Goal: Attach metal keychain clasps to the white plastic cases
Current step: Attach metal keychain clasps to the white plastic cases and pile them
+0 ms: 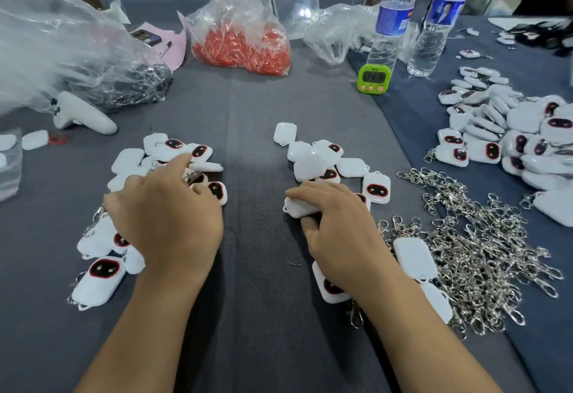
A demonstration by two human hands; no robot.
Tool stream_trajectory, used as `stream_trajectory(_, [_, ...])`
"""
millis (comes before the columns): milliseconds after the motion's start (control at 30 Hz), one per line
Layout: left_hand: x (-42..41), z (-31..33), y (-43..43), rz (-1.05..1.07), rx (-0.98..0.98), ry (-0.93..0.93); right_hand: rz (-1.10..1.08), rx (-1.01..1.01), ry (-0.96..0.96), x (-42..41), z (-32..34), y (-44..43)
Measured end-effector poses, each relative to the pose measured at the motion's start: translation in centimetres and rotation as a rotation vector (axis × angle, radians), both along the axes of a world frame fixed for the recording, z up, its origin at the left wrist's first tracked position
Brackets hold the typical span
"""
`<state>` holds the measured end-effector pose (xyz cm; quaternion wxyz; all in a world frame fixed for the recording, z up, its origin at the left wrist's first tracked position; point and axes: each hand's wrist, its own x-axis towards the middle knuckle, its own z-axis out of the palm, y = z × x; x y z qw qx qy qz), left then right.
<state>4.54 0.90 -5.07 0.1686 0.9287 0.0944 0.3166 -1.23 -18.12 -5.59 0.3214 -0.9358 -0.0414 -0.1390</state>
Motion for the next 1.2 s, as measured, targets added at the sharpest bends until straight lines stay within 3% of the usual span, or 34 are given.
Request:
stream_trajectory(133, [-1.5, 0.3, -2.5, -0.134, 0.068, -0.068, -0.040, -0.139, 0.059, 0.0, 0.0, 0.2])
stream_trajectory(233, [-3.0, 0.4, -4.6, -0.408, 0.042, -0.065, -0.084, -0.129, 0.093, 0.0, 0.1, 0.4])
stream_trajectory(333, [-3.8, 0.3, -5.7, -0.830, -0.111, 0.211, -0.248, 0.017, -0.004, 0.1, 0.5, -0.2])
stream_trajectory(400, [-4.2, 0.2, -6.4, -0.945, -0.213, 0.400, -0.395, 0.110, -0.110, -0.1, 0.8, -1.1])
stream_trajectory(500, [-4.2, -0.2, -7.5, -0.977, -0.302, 0.459, -0.492, 0.257, -0.168, -0.4, 1.0, -2.1])
stream_trajectory(700, [-3.9, -0.1, -7.9, -1.061, -0.178, 0.571, -0.492, 0.382, -0.162, -0.2, 1.1, -1.8])
stream_trajectory(900, [-5.4, 0.5, -8.4, -1.207, -0.235, 0.553, -0.500, 0.482, -0.193, -0.2, 1.4, -1.8])
stream_trajectory(1000, [-5.7, 0.2, -8.9, -1.179, -0.139, 0.516, -0.501, 0.530, -0.213, -0.2, 1.6, -1.9])
stream_trajectory(1200, [-5.7, -0.2, -9.6, -1.158, -0.247, 0.468, -0.439, 0.573, -0.189, 0.0, 1.2, -2.2])
